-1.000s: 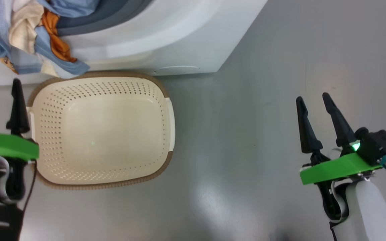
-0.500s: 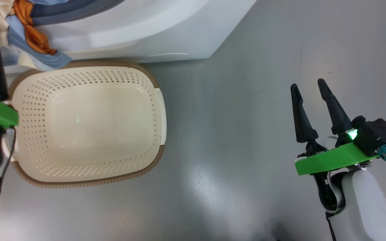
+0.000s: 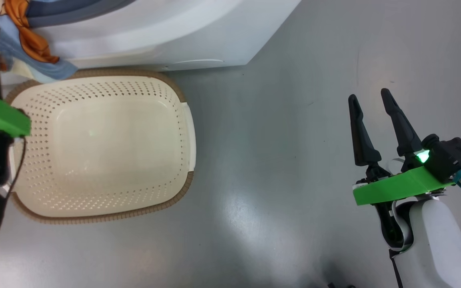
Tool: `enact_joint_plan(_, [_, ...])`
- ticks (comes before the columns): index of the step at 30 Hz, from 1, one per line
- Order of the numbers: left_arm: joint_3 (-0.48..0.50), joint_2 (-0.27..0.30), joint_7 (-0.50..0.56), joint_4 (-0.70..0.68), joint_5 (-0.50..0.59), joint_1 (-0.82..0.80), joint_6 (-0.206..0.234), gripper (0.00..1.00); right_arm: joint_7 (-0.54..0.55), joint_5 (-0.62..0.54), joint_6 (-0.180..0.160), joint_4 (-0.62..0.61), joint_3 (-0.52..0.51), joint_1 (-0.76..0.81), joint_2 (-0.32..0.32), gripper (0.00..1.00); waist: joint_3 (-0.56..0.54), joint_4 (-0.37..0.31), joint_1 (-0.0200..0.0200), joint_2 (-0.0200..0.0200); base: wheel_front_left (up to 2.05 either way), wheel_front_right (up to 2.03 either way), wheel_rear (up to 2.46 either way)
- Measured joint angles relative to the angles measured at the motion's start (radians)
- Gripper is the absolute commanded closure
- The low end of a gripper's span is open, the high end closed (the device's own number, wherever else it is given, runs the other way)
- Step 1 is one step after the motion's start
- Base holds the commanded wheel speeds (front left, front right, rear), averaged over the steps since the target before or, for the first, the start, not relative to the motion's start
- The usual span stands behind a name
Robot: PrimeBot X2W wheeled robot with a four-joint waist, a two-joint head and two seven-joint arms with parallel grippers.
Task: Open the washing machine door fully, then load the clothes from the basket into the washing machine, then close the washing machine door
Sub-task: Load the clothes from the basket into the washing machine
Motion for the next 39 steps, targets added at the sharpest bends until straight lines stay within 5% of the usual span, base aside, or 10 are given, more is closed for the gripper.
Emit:
enact_joint_plan(12, [-0.082, 0.035, 0.000, -0.271, -0.039, 0.036, 0.000, 1.00, 0.000, 0.010, 0.000, -0.001, 0.000, 0.000, 0.000, 0.00, -0.005, 0.016, 0.0000, 0.0000, 0.00, 0.00, 0.00])
enact_joint_plan(19, [-0.118, 0.061, 0.000, -0.306, -0.039, -0.005, 0.000, 1.00, 0.000, 0.025, 0.000, 0.003, 0.005, 0.000, 0.000, 0.00, -0.012, 0.007, 0.0000, 0.0000, 0.00, 0.00, 0.00])
enact_joint_plan(34, [-0.433, 0.095, 0.011, 0.007, -0.198, -0.335, 0.000, 1.00, 0.000, 0.056, 0.000, 0.009, 0.040, 0.000, 0.002, 0.00, -0.025, -0.043, 0.0000, 0.0000, 0.00, 0.00, 0.00])
enact_joint_plan(39, [-0.439, 0.095, 0.004, 0.110, -0.224, -0.473, 0.000, 1.00, 0.000, 0.062, 0.000, 0.009, 0.054, 0.000, 0.002, 0.00, -0.020, -0.065, 0.0000, 0.0000, 0.00, 0.00, 0.00])
